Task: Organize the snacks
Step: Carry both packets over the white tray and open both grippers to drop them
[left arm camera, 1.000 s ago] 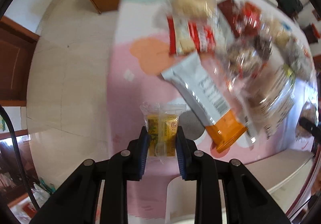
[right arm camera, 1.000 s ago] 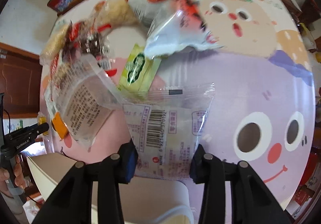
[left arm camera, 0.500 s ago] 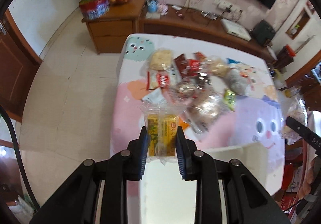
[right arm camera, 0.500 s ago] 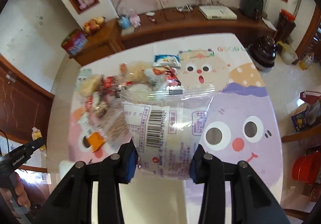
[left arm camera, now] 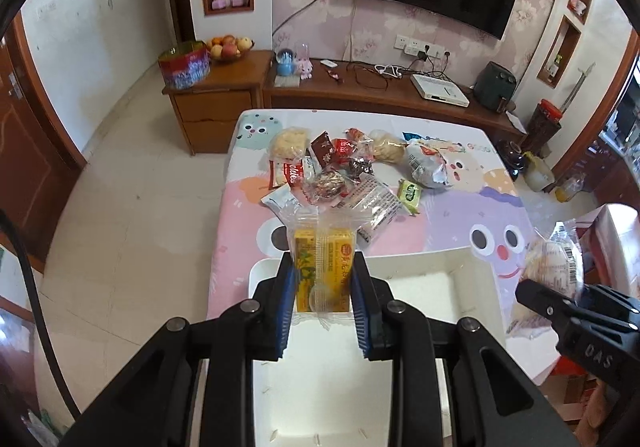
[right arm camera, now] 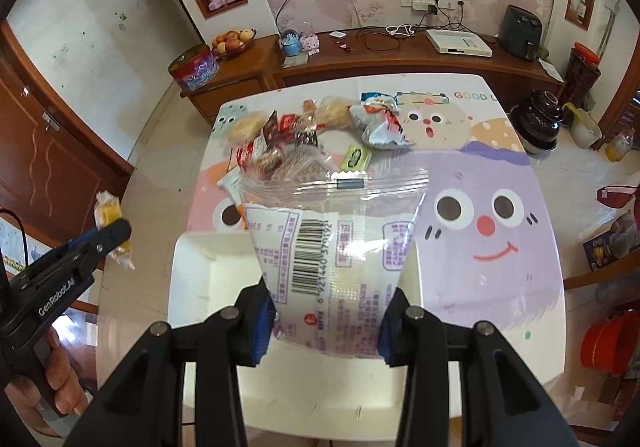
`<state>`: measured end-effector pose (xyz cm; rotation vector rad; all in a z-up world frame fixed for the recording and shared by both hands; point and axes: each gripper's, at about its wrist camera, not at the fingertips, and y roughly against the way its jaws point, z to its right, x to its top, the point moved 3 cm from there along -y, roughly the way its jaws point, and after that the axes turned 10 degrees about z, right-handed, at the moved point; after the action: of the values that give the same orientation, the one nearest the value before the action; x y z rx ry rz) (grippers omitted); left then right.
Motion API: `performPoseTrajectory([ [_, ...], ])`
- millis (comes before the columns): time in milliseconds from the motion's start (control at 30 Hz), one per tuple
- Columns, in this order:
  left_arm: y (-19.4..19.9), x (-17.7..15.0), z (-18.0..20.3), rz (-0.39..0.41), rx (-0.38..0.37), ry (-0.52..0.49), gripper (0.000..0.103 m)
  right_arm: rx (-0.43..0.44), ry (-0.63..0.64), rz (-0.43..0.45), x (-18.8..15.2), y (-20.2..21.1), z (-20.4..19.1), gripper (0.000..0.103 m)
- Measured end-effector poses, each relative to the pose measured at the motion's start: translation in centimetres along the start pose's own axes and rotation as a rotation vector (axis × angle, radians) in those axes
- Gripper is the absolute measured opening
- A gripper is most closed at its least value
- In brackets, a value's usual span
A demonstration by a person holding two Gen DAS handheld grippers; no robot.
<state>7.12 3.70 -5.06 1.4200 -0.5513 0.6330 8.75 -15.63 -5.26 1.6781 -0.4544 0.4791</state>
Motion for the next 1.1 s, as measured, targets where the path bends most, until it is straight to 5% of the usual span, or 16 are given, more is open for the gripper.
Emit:
performPoseTrajectory([
  [333,-2.4,-5.5,1.5,-0.11,0.025,-0.061,0.024,-0.052,0.024,-0.086,-4.7,-1.4,-0.4,0.041],
  [833,-1.8,-6.7,1.4,-0.13,-0.004,-0.1,0.026,-0.096,0.066,-0.085,-6.3,-1.8,-2.3,0.042],
  [933,-1.7,-6.6,1.3,-0.124,-0.005,-0.097,0.034,-0.1,0.064,-0.082,-6.4,-1.8,-2.4,0.042],
  [1100,-1.1,-6.1,0.7,-0.095,0.007,-0.101,0.074,-0.11,0.052,-0.084,-6.3,-2.1,-2.5,0.043],
])
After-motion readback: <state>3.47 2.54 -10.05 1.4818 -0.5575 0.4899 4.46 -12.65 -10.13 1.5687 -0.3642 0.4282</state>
